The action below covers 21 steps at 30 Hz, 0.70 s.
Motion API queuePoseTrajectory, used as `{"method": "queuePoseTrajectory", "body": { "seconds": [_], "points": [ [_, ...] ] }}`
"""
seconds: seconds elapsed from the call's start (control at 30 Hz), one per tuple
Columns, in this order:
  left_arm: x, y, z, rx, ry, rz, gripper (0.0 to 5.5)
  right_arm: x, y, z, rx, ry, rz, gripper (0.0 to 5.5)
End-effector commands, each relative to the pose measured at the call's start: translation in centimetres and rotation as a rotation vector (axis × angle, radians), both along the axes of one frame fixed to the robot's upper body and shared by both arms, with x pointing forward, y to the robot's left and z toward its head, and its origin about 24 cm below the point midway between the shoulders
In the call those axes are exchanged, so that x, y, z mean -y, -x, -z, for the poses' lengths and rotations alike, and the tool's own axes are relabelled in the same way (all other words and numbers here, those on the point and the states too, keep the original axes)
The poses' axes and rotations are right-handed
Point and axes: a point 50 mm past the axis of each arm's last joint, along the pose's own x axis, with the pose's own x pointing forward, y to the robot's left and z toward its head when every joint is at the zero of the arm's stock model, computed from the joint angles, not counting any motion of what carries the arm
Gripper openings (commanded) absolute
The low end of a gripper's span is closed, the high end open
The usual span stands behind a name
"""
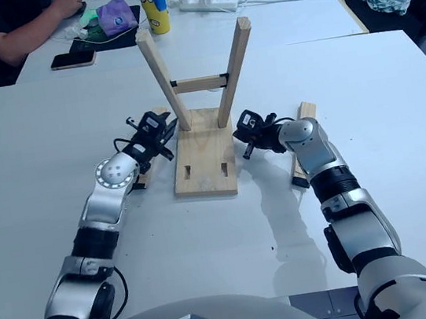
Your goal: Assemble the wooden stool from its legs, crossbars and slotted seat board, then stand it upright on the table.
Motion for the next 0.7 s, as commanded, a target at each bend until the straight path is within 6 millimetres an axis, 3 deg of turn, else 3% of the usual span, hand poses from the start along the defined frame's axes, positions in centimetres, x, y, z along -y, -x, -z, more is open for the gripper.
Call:
{"method": "queuePoseTrajectory", "body": {
  "seconds": [0.03,0.13,0.33,0.7],
  "points": [
    [-5.4,3.9,-2.9,-0.041,0.188,-0.249,1.61,1.6,1.4,-1.7,-0.004,-0.177,0.097,0.0],
    [-7.1,4.0,-2.8,-0.114,0.208,-0.321,2.03,2.0,1.9,-1.5,-0.05,-0.219,0.146,0.0],
    [-10.0,3.6,-1.8,-0.254,0.239,-0.452,2.03,0.9,3.1,-1.4,-0.097,-0.312,0.17,0.0],
    [-10.9,2.3,0.9,-0.487,0.285,-0.412,2.03,-2.3,3.1,-2.1,-0.129,-0.405,0.19,0.0]
  ]
}}
